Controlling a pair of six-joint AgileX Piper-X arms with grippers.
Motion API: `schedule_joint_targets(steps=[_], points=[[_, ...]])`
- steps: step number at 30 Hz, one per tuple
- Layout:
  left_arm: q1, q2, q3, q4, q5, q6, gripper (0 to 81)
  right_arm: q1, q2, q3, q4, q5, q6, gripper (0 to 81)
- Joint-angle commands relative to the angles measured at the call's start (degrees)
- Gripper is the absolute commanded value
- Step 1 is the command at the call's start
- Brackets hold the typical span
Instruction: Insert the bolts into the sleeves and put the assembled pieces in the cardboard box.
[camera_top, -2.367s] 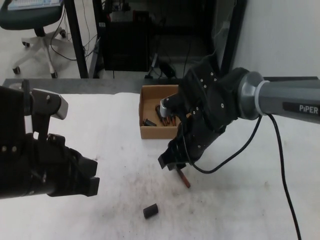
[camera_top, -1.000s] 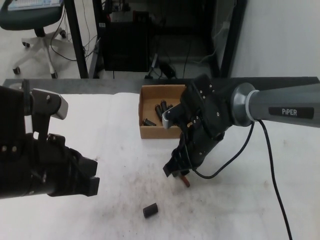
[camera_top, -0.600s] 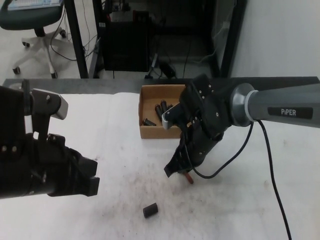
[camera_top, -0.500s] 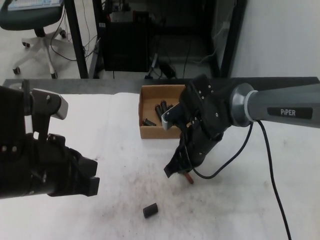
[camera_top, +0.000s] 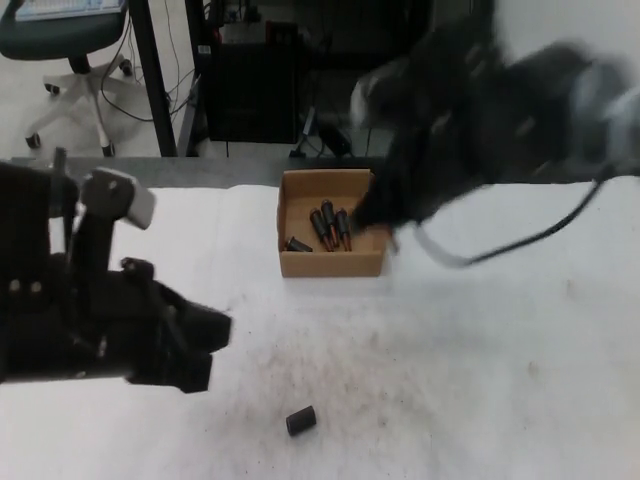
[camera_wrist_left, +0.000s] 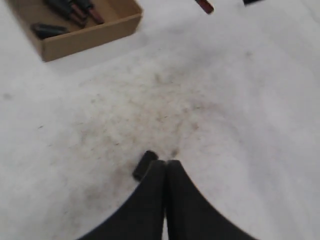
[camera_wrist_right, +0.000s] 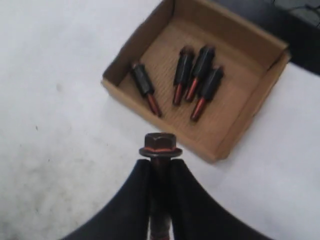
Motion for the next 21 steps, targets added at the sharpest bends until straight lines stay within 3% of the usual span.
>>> schedule_joint_targets(steps=[1, 10, 15, 17, 21], points=[[-2.20, 4.05, -1.08, -2.60, 4.75, -1.69, 0.2, -2.19, -4.70, -0.48, 0.96, -2.52, 0.97, 0.8], [-11.98, 24.72, -13.33, 12.02, 5.80, 7.63, 0.2, -9.25, -12.78, -0.37, 7.24, -9.75, 0.96, 0.8], [-15.34, 34.53, -25.69, 24.91, -5.68, 15.92, 3.7, -12.19, -13.86, -0.37, 11.82, -12.00, 0.82, 0.8], [-15.89, 37.14, -30.32, 29.88, -10.04, 17.80, 13.2, -12.98, -13.96, -0.37, 12.80, -12.97, 0.83, 0.8], [-16.58, 40.39, -35.99, 34.55, -14.65, 18.04, 43.2, -14.12, -13.96, -0.37, 13.14, -16.47, 0.94, 0.8]])
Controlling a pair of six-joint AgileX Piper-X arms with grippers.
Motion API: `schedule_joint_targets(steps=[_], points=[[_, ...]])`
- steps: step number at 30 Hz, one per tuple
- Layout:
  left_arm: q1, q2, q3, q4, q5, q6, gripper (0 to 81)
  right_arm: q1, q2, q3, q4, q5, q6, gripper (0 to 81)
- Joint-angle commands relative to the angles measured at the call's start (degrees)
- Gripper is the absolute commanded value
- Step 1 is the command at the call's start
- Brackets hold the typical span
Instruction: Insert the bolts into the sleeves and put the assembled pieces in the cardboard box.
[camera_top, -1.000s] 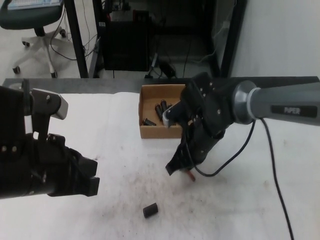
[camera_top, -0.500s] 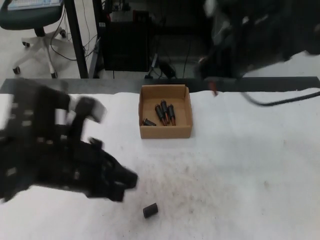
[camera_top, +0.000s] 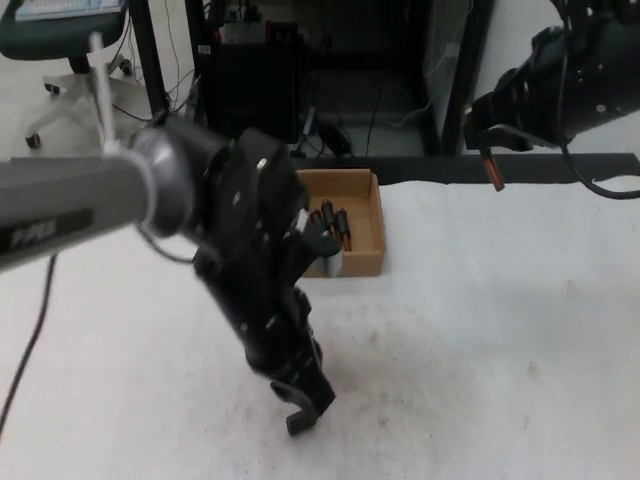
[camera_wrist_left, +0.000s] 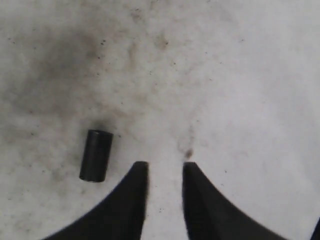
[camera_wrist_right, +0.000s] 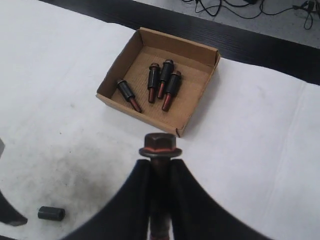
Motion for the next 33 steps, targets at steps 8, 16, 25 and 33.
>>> schedule_joint_targets(steps=[8, 16, 25, 33], points=[[-2.76, 3.87, -3.43, 4.74, -13.05, 7.75, 55.0, -0.84, -0.94, -0.37, 0.37, -5.62, 1.41, 0.8], [-3.13, 8.01, -3.43, 5.49, -18.77, 14.17, 55.0, -0.84, -0.94, -0.37, 1.70, -5.92, 1.73, 0.8], [-3.13, 9.91, -3.43, 0.22, -24.42, 20.28, 55.0, -0.84, -0.94, -0.37, 2.90, -5.92, 1.73, 0.8], [-3.13, 9.91, -3.43, -1.70, -23.66, 19.64, 55.0, -0.84, -0.94, -0.17, 2.14, -5.79, 1.73, 0.8]])
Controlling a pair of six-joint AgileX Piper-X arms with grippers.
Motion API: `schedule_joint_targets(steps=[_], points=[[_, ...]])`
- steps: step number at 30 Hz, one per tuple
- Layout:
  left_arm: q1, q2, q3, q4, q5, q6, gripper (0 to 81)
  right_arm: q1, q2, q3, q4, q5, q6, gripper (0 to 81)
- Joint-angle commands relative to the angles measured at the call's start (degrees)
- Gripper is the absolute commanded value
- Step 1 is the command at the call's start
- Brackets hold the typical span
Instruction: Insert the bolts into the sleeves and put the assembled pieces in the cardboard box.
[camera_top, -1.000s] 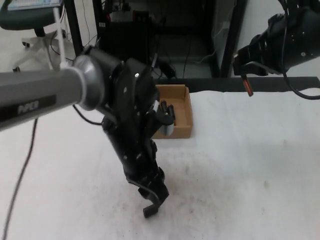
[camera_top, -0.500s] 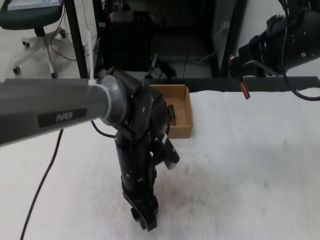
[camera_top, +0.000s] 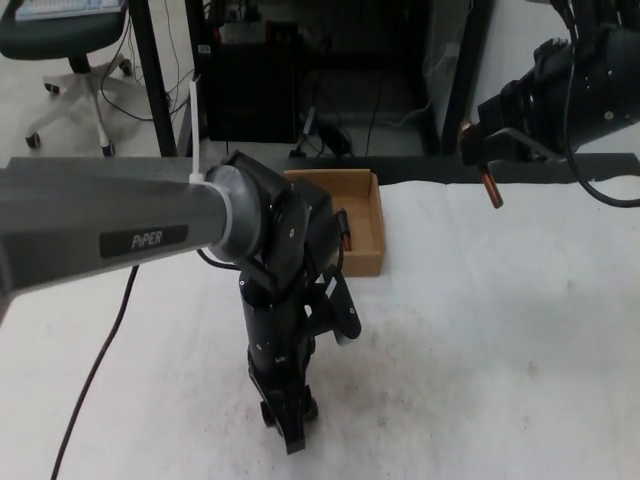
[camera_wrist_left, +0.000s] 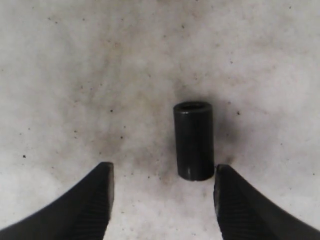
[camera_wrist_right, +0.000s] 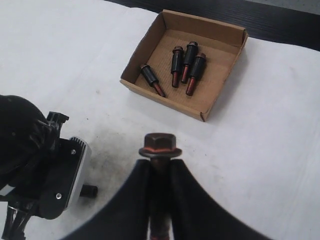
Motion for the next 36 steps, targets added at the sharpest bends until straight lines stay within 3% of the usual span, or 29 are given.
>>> schedule_joint_targets(steps=[1, 6, 36], points=[[-0.24, -0.20, -0.60, -0.17, 0.00, -0.80, 55.0, -0.22, -0.94, -0.20, -1.02, -0.66, 0.44, 0.8], [-0.24, -0.20, -0.60, 0.06, 2.72, -2.47, 55.0, -0.22, -0.94, -0.20, -1.14, -0.66, 0.44, 0.8], [-0.24, -0.20, 0.80, -3.29, 4.37, -4.40, 55.0, -0.22, -0.94, -0.20, -1.05, -0.56, 0.44, 0.8]])
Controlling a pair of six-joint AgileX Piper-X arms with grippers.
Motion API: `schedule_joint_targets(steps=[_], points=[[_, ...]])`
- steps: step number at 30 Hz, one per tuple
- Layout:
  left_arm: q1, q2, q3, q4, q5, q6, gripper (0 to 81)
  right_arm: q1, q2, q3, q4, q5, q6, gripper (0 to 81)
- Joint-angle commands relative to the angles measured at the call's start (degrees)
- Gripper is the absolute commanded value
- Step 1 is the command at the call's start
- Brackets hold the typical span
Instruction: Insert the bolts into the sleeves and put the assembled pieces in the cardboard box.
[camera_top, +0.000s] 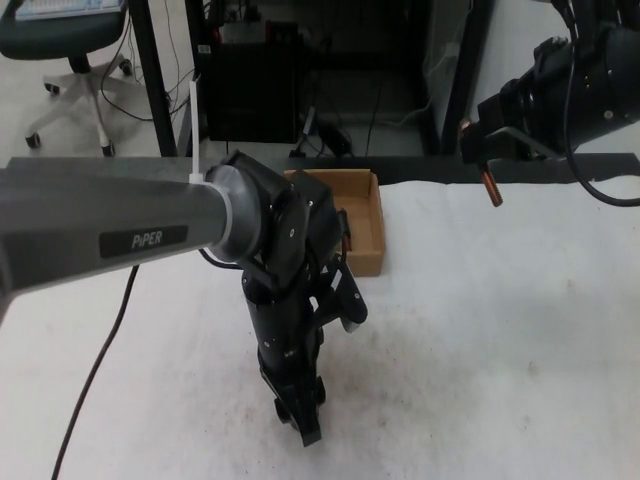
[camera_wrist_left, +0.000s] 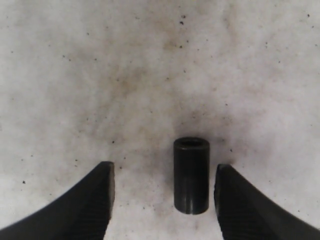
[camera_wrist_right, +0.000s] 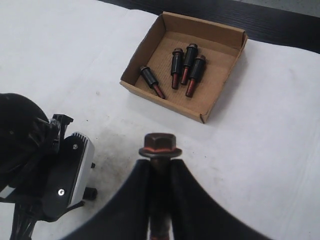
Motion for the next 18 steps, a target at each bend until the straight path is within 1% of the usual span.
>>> schedule_joint_targets(steps=[1, 6, 18], points=[[-0.24, -0.20, 1.30, -0.22, 0.43, -0.54, 55.0, -0.22, -0.94, -0.20, -0.77, -0.56, 0.44, 0.8], [-0.24, -0.20, 4.11, -1.50, 0.43, -0.54, 55.0, -0.22, -0.94, -0.20, -0.77, -0.39, 0.44, 0.8], [-0.24, -0.10, 4.19, -5.59, 0.43, -3.09, 55.0, -0.22, -0.94, -0.20, -0.77, -0.39, 0.44, 0.8]])
